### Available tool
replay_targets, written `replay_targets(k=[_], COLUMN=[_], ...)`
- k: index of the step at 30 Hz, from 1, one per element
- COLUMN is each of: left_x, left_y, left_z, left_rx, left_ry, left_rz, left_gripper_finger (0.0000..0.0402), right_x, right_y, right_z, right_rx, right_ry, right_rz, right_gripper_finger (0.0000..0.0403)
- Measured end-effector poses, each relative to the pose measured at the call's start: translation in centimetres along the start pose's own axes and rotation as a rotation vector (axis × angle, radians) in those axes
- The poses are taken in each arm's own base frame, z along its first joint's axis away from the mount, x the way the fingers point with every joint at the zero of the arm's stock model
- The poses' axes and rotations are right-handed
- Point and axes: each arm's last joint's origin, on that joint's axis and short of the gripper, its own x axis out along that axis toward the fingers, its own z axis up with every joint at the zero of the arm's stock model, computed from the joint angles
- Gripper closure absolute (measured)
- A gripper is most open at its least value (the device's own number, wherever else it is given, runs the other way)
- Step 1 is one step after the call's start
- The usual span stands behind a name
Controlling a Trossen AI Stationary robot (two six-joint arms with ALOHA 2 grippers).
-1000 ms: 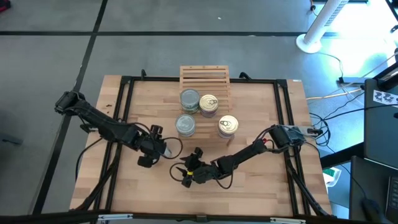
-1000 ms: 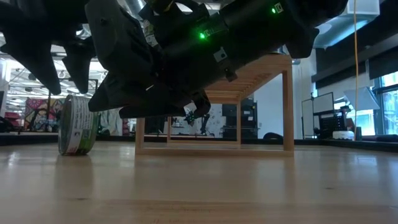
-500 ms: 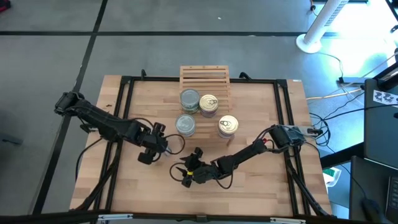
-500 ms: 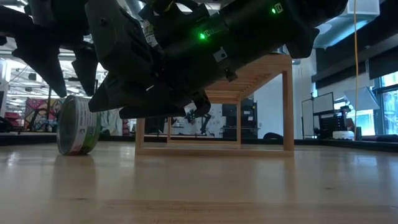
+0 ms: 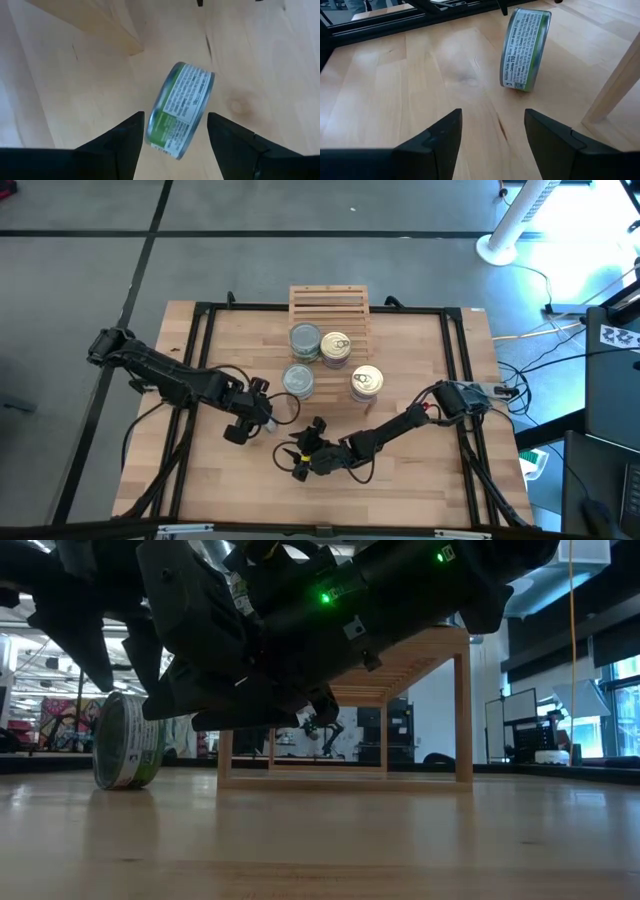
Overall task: Stack canned seafood by type on shelf
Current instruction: Stack the green tuna can on top of the green tuna can on the shelf
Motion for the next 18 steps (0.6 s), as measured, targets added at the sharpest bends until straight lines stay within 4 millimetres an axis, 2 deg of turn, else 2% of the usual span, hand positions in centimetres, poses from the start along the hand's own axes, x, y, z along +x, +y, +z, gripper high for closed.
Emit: replay_targets(k=[4, 18], left_x=[0.3, 3.2], left_y=[0.1, -0.3], left_z=[0.1, 0.4], left_rx=[0.002, 0.056], left_ry=[0.009, 0.128], left_rz=[0.0, -0.033], left_gripper_finger=[0.0187, 0.0187], right_x=[0.0, 0.0], right_y=[0.0, 0.0], right_z=[0.0, 0.0], right_rx=[0.0, 0.0], right_ry=[0.0, 0.001], right_rz=[0.0, 0.0], right_gripper_finger=[0.0187, 0.0187])
